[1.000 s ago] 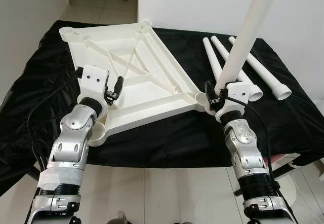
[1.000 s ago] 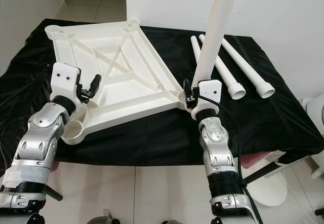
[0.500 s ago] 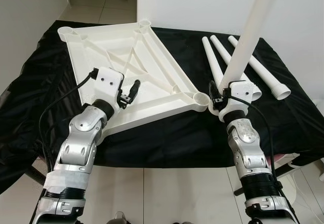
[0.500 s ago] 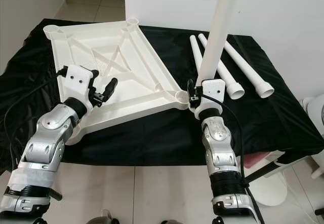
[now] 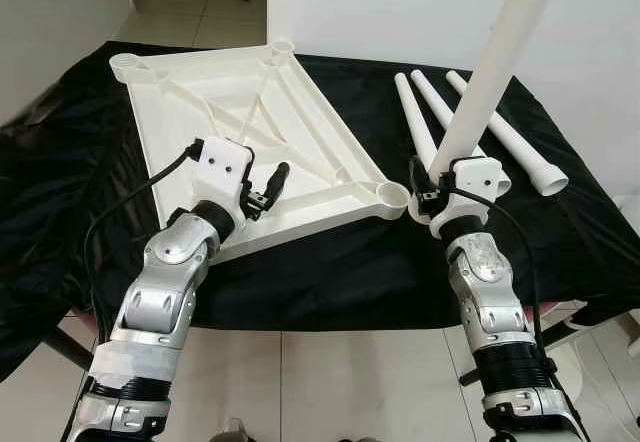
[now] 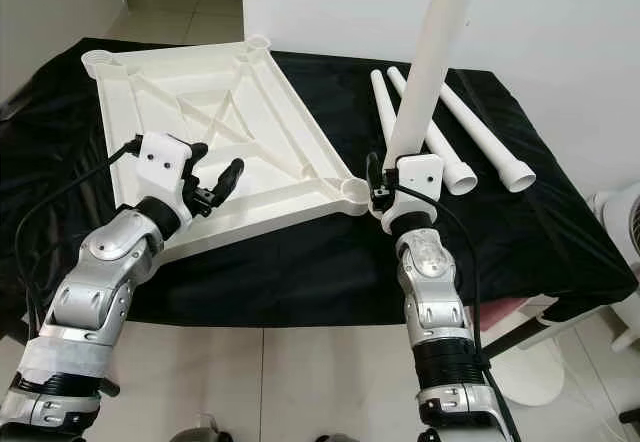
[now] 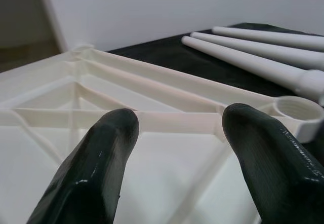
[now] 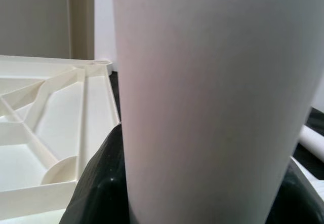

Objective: Building children table

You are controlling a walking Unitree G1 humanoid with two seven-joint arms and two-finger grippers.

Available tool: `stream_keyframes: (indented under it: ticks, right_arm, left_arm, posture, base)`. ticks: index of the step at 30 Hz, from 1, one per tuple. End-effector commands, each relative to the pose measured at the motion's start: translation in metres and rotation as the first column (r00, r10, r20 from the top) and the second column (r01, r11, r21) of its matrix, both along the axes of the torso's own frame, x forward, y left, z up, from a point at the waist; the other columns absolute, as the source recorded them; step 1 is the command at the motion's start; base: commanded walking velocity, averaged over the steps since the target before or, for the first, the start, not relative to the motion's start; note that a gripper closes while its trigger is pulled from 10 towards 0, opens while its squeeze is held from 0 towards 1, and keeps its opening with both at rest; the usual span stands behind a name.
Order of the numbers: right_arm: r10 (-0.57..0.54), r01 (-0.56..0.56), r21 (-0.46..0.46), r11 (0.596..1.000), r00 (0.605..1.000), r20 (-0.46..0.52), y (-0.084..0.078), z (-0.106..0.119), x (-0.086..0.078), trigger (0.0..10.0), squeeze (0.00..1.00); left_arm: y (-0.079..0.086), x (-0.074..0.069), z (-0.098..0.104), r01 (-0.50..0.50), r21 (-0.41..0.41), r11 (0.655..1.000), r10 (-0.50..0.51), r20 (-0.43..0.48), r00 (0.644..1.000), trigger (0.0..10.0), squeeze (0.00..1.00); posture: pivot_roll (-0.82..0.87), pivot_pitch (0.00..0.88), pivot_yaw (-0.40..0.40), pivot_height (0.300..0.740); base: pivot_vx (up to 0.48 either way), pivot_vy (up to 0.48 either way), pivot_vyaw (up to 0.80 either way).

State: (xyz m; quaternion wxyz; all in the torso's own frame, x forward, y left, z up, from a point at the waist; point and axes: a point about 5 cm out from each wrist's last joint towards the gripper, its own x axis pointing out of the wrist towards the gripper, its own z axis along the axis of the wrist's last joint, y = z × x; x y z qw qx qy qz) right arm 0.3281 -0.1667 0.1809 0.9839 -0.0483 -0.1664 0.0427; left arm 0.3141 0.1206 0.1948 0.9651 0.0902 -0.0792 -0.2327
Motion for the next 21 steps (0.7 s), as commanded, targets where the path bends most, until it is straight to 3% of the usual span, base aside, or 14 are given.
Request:
stream_keyframes:
  ticks: [1, 5, 10, 16, 17, 19, 21]
  right_arm:
    - [-0.023, 0.022, 0.021, 1.0, 0.999, 0.041, -0.005, 0.008, 0.0, 10.0, 0.0]
    - [-0.019, 0.018, 0.027, 0.999, 0.999, 0.038, -0.005, 0.008, 0.0, 10.0, 0.0]
    - [-0.021, 0.02, 0.03, 0.999, 0.999, 0.041, -0.004, 0.008, -0.001, 10.0, 0.0]
    - [-0.033, 0.032, 0.029, 0.999, 0.999, 0.043, -0.007, 0.006, -0.005, 10.0, 0.0]
    - [-0.036, 0.035, 0.028, 0.999, 0.998, 0.044, -0.007, 0.005, -0.008, 10.0, 0.0]
    - [-0.036, 0.035, 0.028, 0.999, 0.998, 0.044, -0.007, 0.005, -0.008, 10.0, 0.0]
    - [-0.028, 0.027, 0.024, 0.999, 0.999, 0.045, -0.006, 0.004, -0.011, 10.0, 0.0]
  left_arm:
    - [-0.009, -0.005, -0.013, 0.13, 0.073, 0.989, -0.125, -0.073, 0.989, 10.0, 0.0]
    - [-0.021, -0.007, -0.031, 0.202, 0.151, 0.968, -0.179, -0.153, 0.972, 10.0, 0.0]
    - [-0.028, -0.003, -0.04, 0.214, 0.181, 0.96, -0.174, -0.211, 0.962, 10.0, 0.0]
    - [-0.029, 0.007, -0.036, 0.19, 0.181, 0.965, -0.154, -0.193, 0.969, 10.0, 0.0]
    - [-0.027, 0.011, -0.026, 0.157, 0.148, 0.977, -0.136, -0.139, 0.981, 10.0, 0.0]
    - [-0.027, 0.011, -0.026, 0.157, 0.148, 0.977, -0.136, -0.139, 0.981, 10.0, 0.0]
    - [-0.02, 0.013, -0.013, 0.091, 0.065, 0.994, -0.086, -0.073, 0.994, 10.0, 0.0]
  posture:
    - [0.09, 0.035, -0.056, 0.74]
    - [0.08, 0.034, -0.048, 0.74]
    - [0.06, 0.029, -0.031, 0.74]
    - [0.05, 0.025, -0.019, 0.74]
    - [0.05, 0.023, -0.014, 0.74]
    - [0.05, 0.023, -0.014, 0.74]
    - [0.05, 0.024, -0.014, 0.74]
  base:
    - [0.0, 0.0, 0.0]
    - [0.0, 0.0, 0.0]
    - [0.0, 0.0, 0.0]
    - [0.0, 0.0, 0.0]
    - [0.0, 0.0, 0.0]
    - [0.0, 0.0, 0.0]
    - [0.0, 0.0, 0.0]
